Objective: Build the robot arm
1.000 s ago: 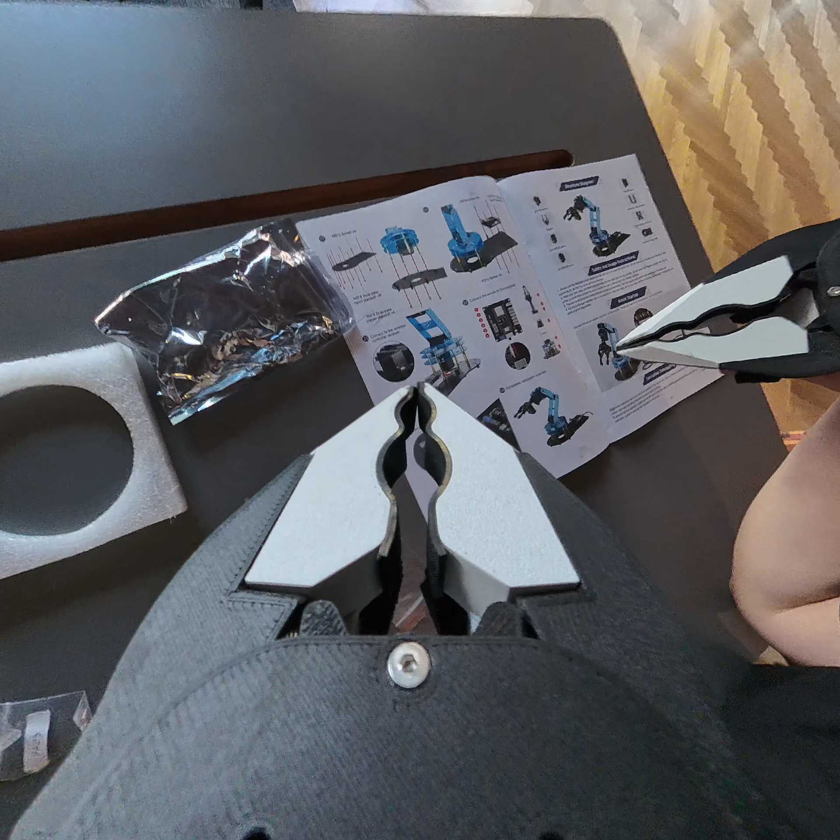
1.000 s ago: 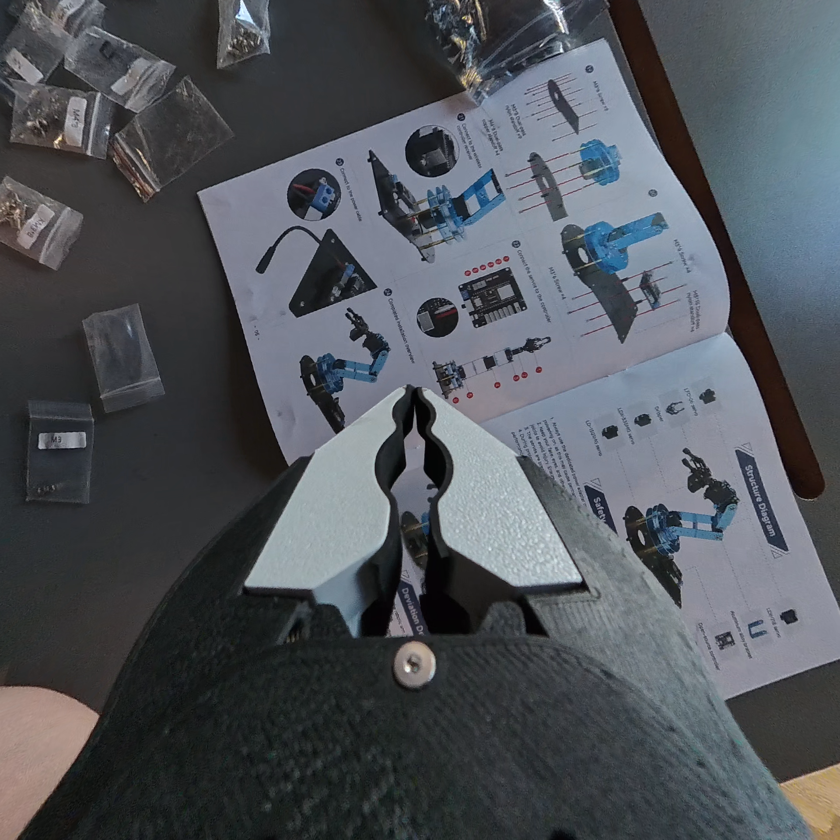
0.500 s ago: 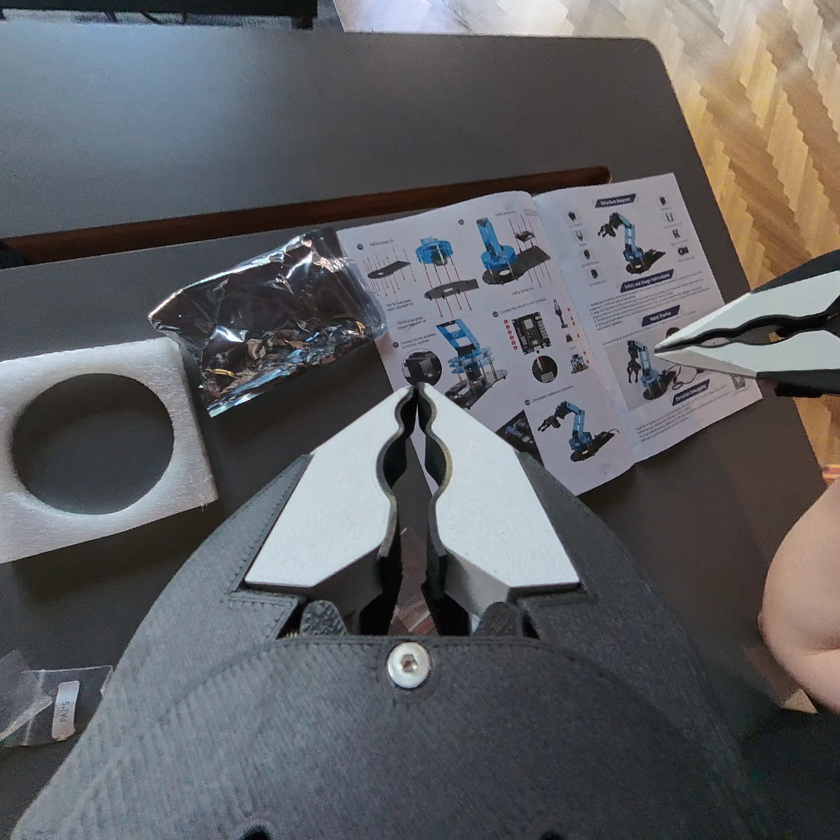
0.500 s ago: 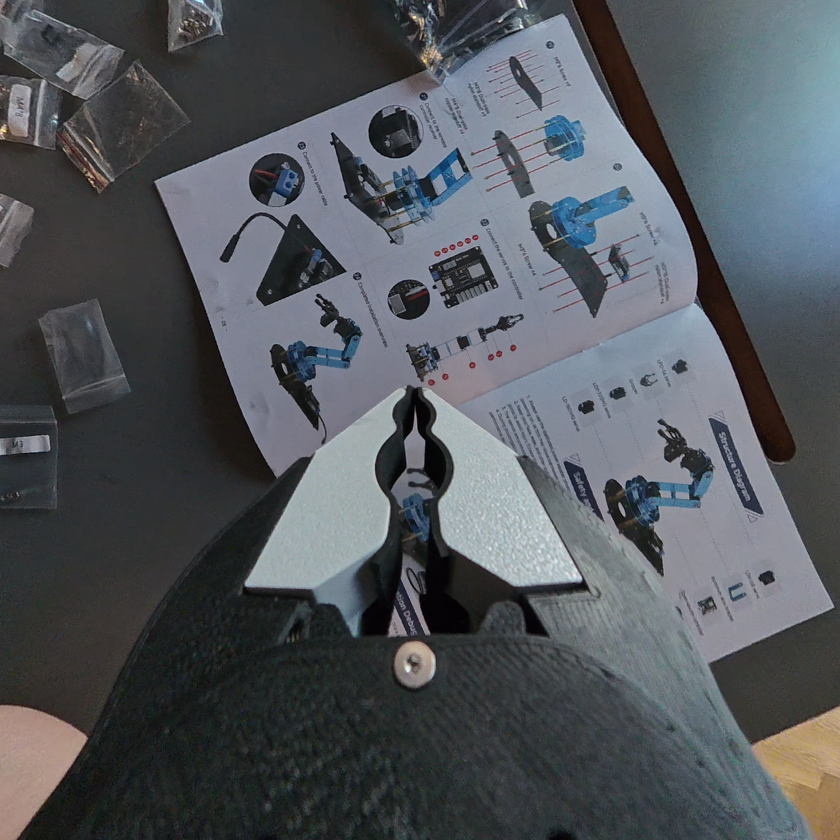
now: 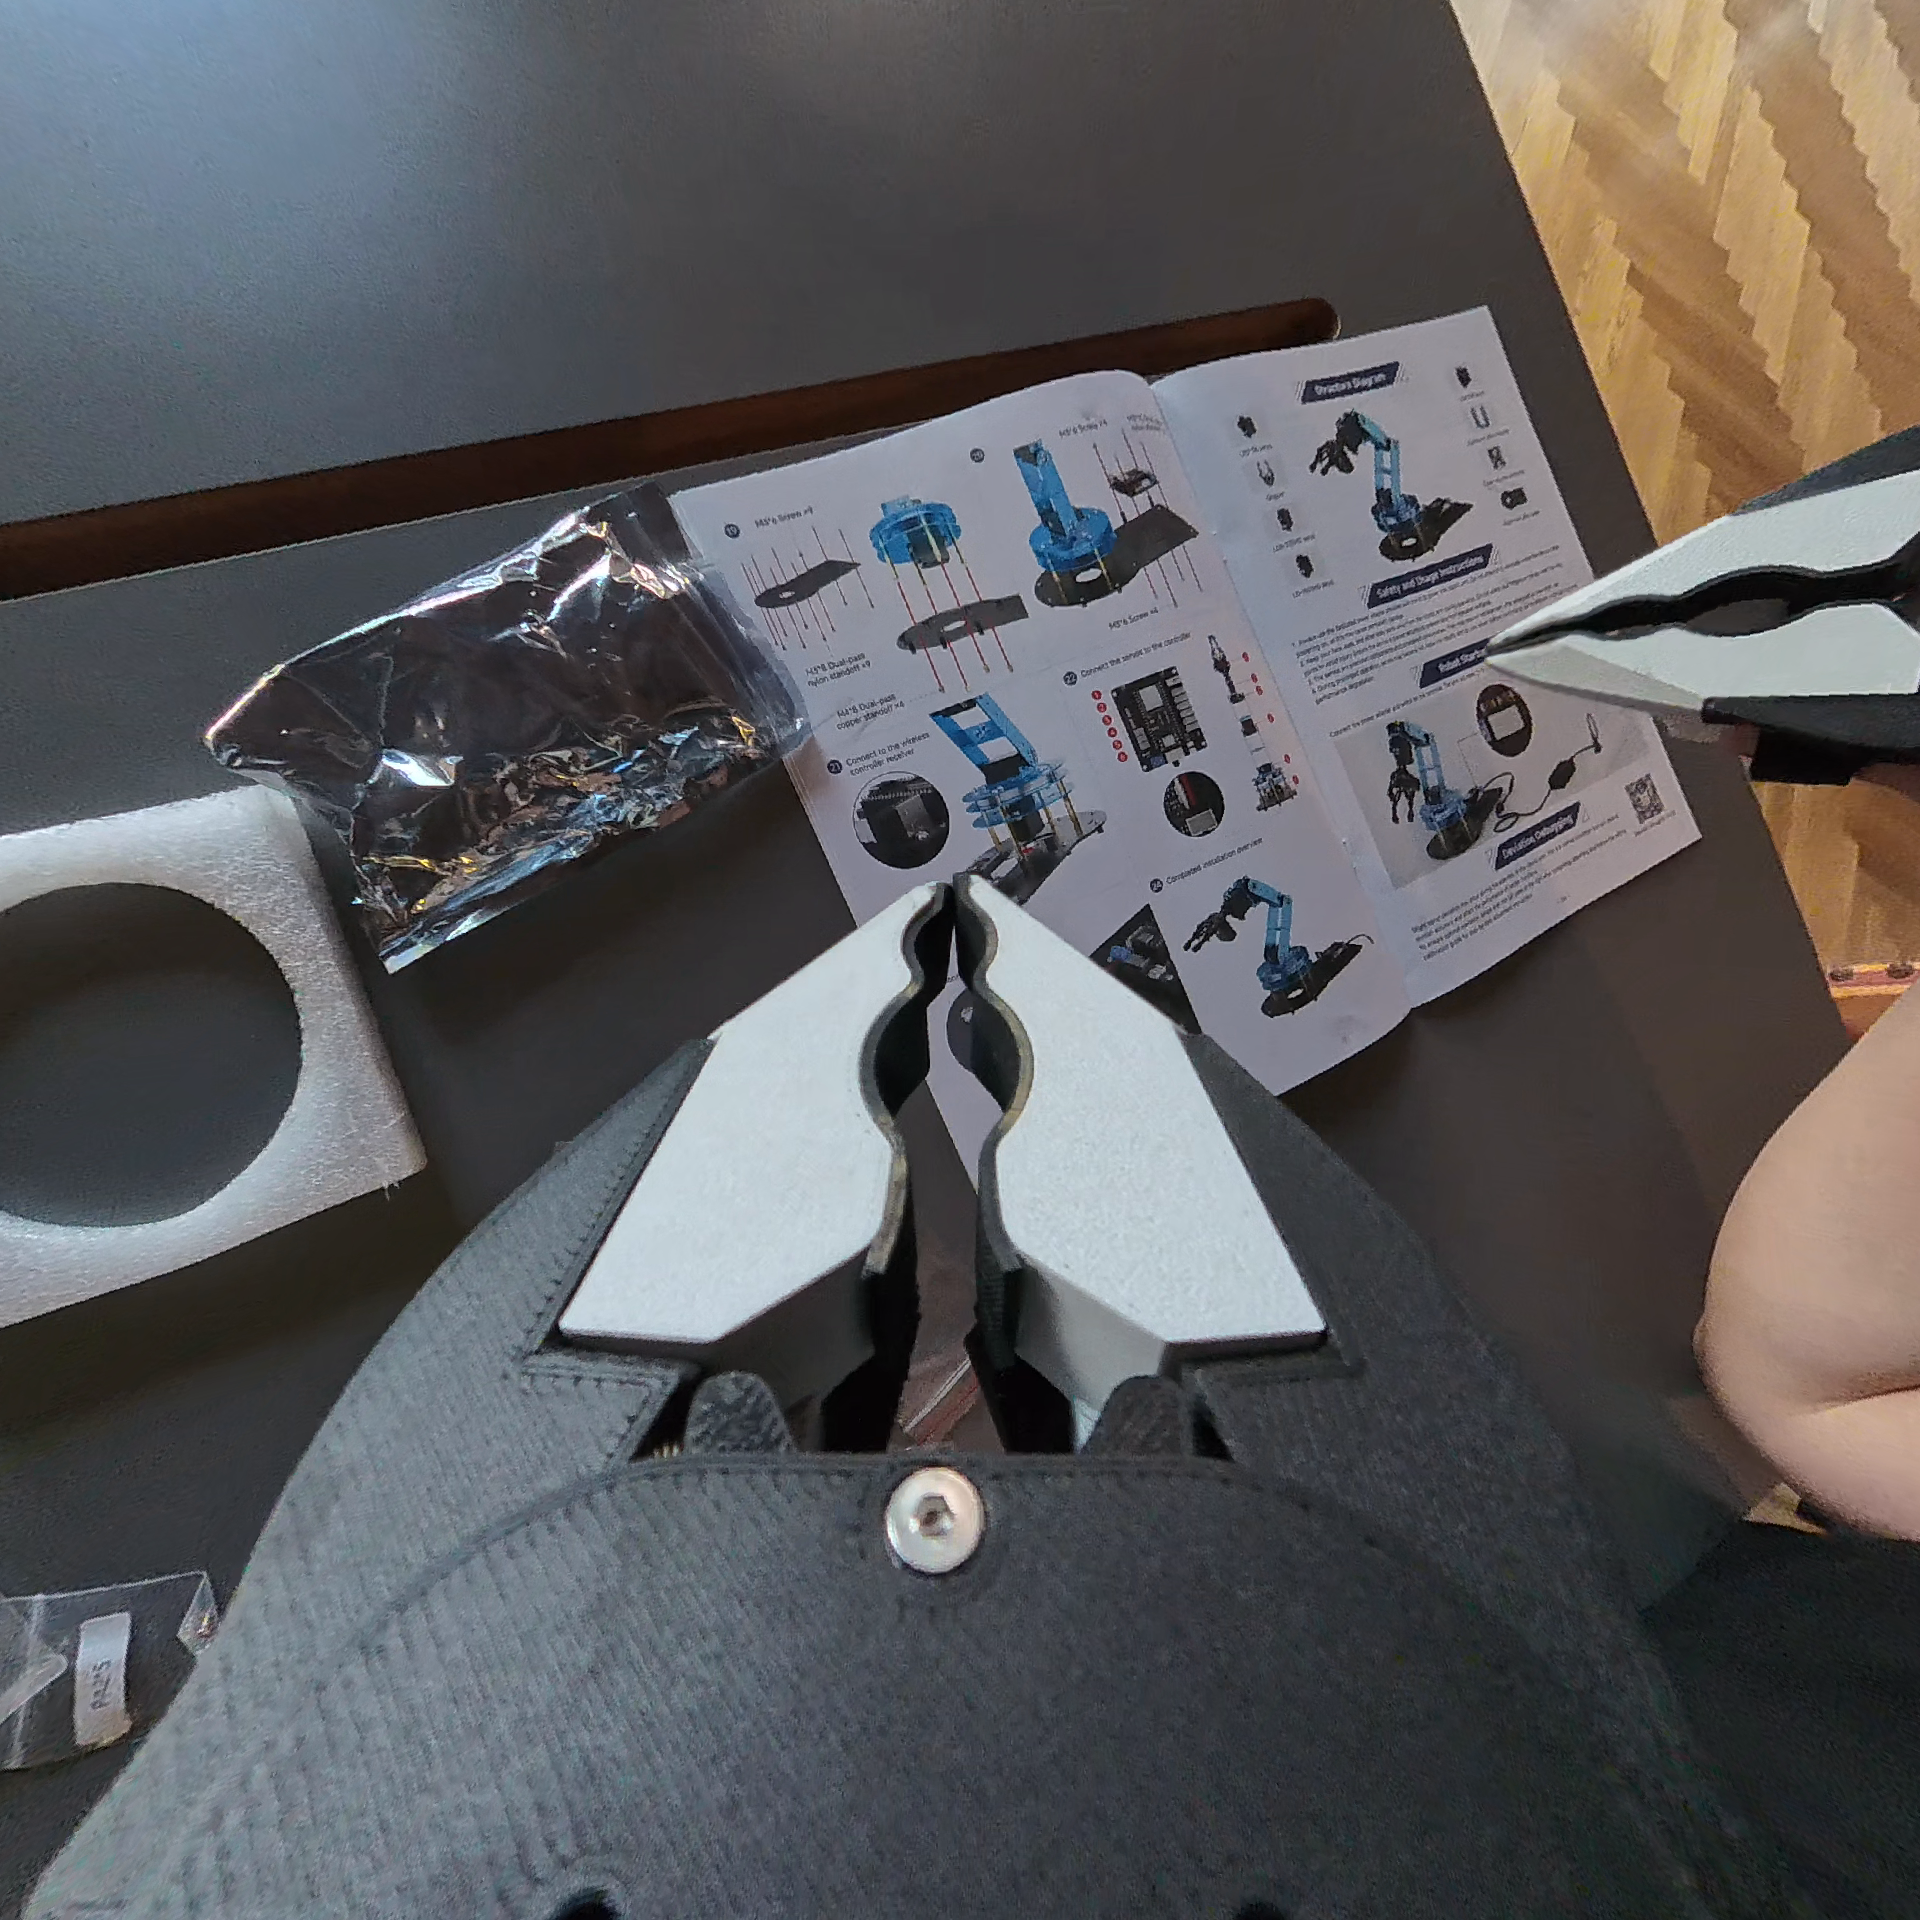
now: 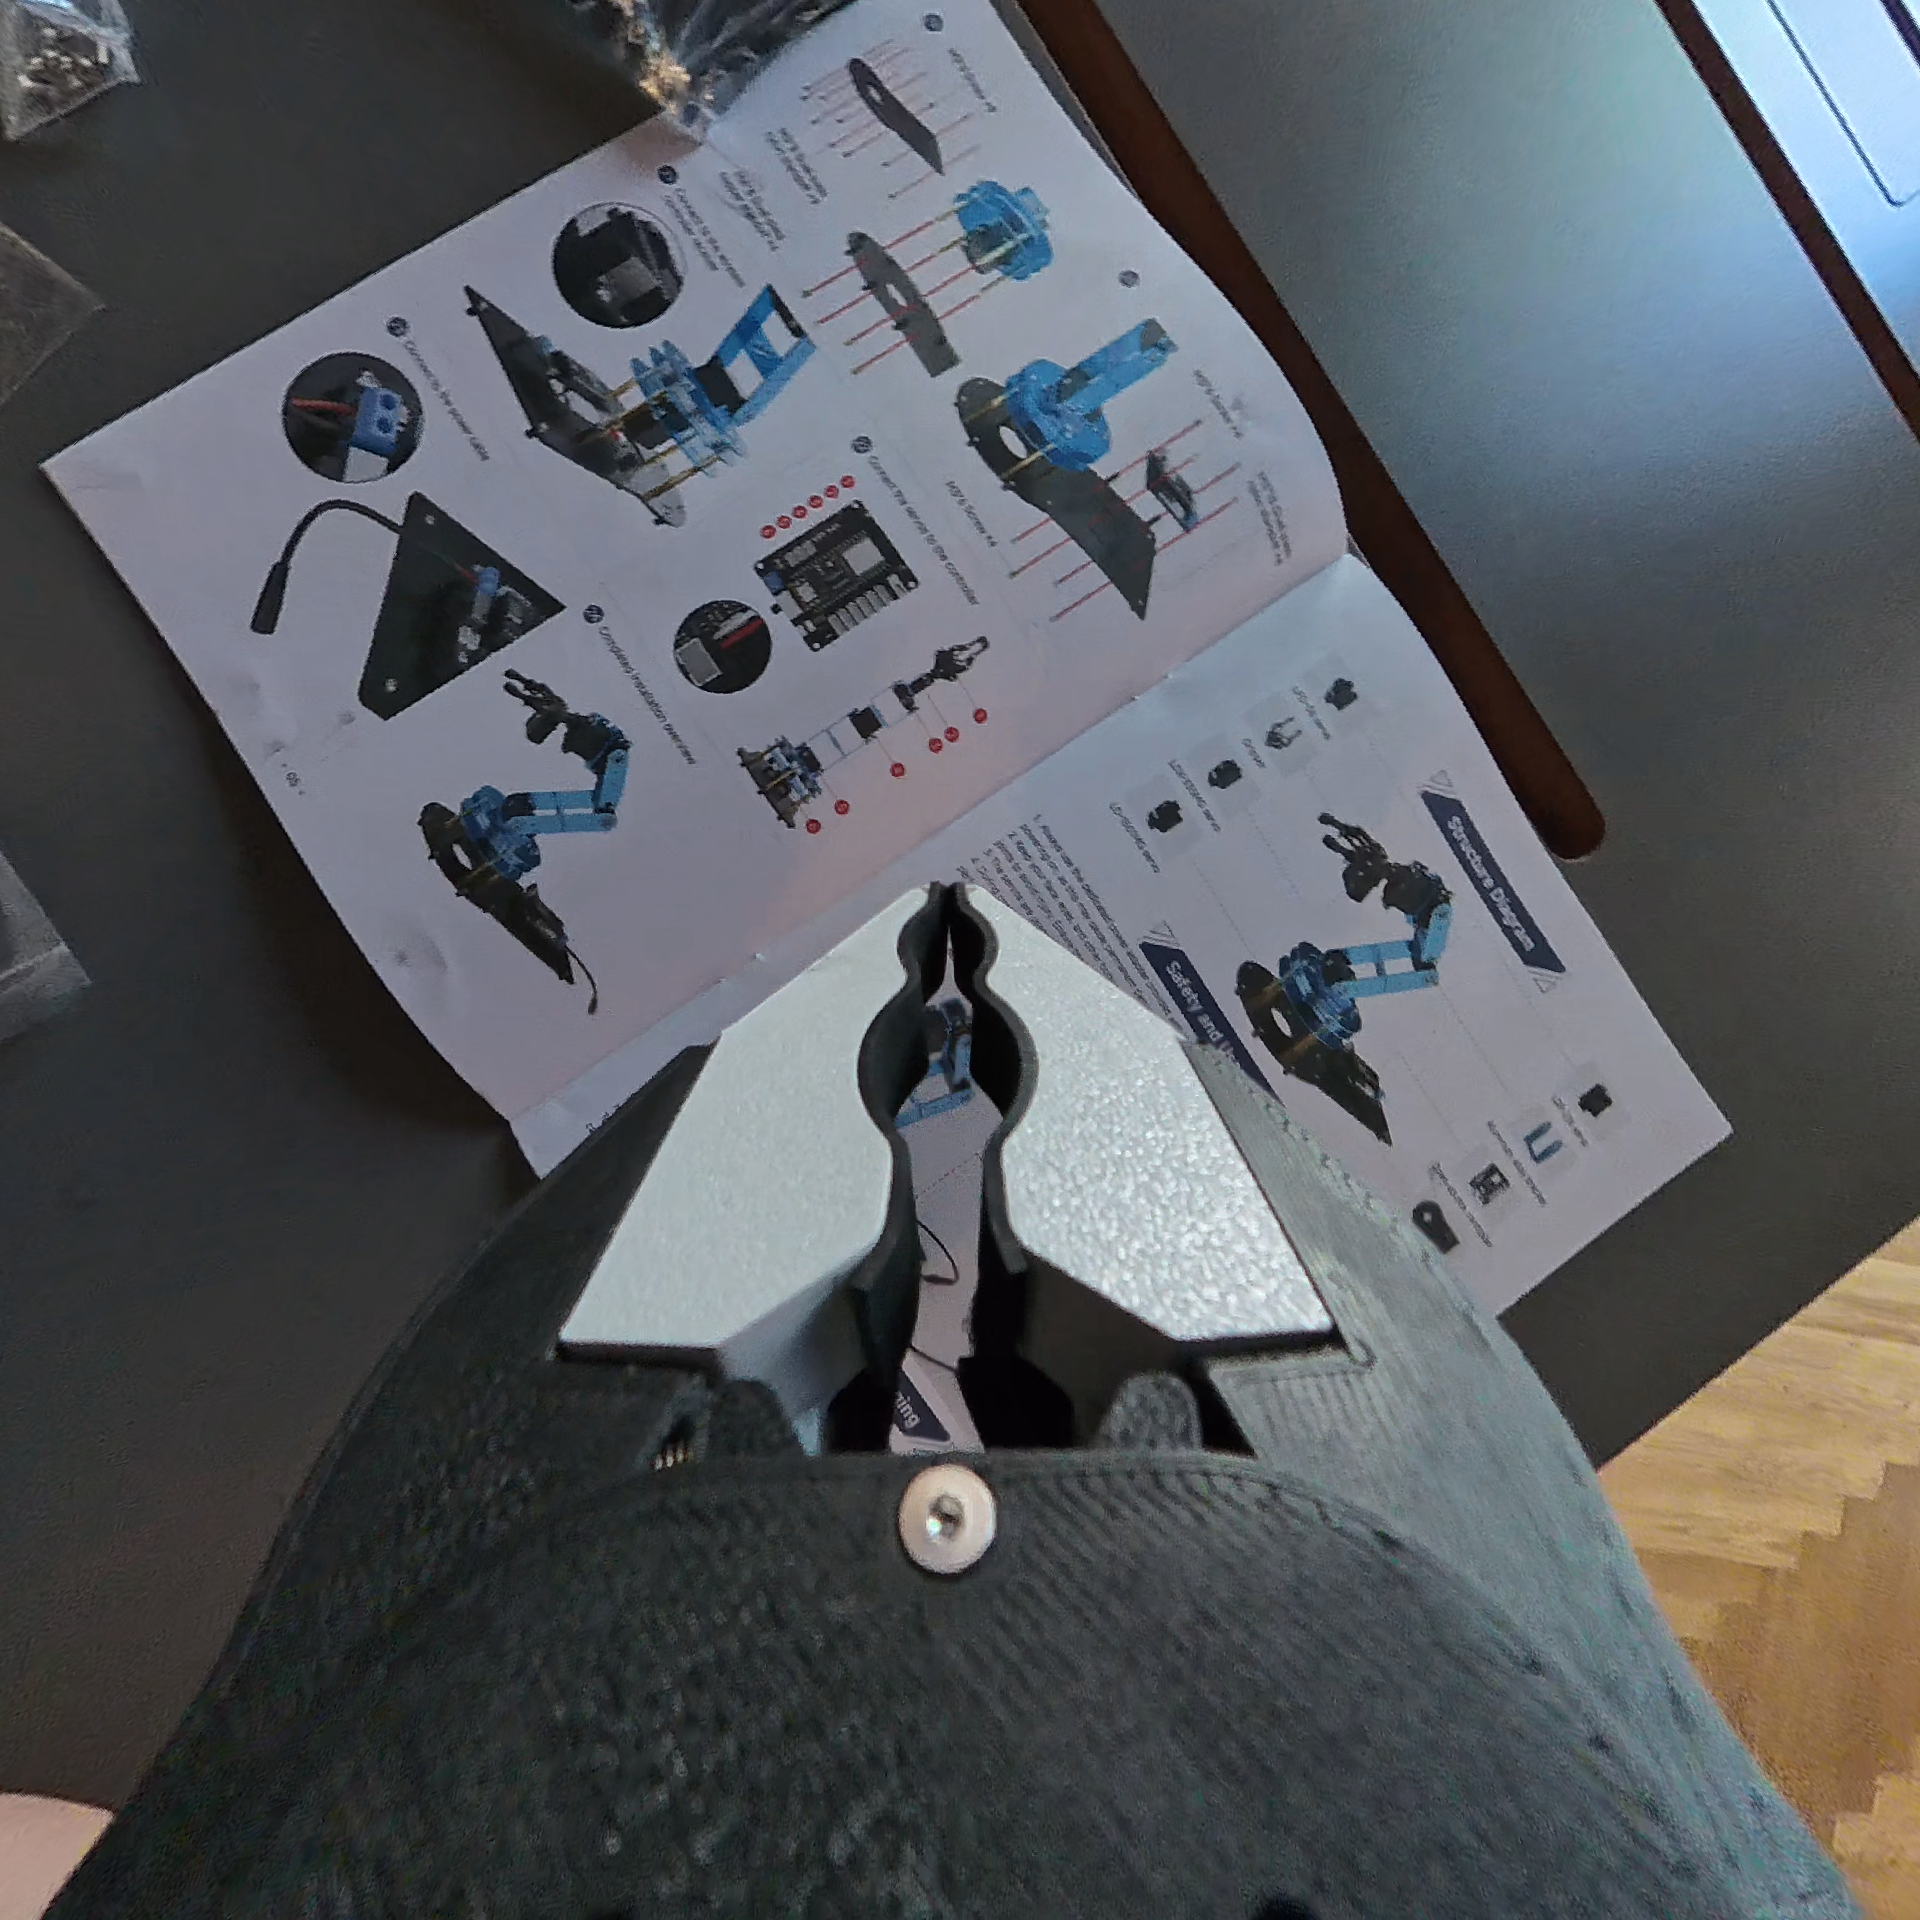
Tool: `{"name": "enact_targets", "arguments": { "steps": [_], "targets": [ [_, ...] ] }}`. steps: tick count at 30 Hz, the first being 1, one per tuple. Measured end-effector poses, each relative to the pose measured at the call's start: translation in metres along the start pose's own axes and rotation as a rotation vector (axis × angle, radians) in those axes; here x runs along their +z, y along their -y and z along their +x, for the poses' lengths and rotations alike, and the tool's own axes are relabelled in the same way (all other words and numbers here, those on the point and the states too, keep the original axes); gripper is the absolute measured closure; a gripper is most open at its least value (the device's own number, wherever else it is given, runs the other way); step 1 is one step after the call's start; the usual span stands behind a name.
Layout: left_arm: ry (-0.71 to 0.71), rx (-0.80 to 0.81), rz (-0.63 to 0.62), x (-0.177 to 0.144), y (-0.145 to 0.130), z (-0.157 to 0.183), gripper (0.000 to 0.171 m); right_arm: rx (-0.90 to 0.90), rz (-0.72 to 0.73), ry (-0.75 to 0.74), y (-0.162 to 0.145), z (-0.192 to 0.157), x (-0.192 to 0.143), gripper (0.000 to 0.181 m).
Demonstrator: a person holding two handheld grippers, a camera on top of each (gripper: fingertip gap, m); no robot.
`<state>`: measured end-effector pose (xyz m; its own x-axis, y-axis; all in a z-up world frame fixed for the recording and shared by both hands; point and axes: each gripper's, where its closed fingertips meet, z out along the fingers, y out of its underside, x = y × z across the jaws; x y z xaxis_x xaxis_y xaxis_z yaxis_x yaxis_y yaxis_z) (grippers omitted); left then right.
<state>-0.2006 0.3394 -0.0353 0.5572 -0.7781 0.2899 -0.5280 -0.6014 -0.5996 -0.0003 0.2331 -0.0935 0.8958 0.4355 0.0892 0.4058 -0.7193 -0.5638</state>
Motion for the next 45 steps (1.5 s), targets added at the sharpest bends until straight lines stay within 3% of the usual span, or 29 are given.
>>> {"name": "enact_targets", "arguments": {
  "steps": [45],
  "targets": [
    [-0.023,0.015,0.048,-0.008,0.007,0.007,0.171,0.045,0.133,-0.100,0.023,0.016,-0.021,0.172]
  ]
}}
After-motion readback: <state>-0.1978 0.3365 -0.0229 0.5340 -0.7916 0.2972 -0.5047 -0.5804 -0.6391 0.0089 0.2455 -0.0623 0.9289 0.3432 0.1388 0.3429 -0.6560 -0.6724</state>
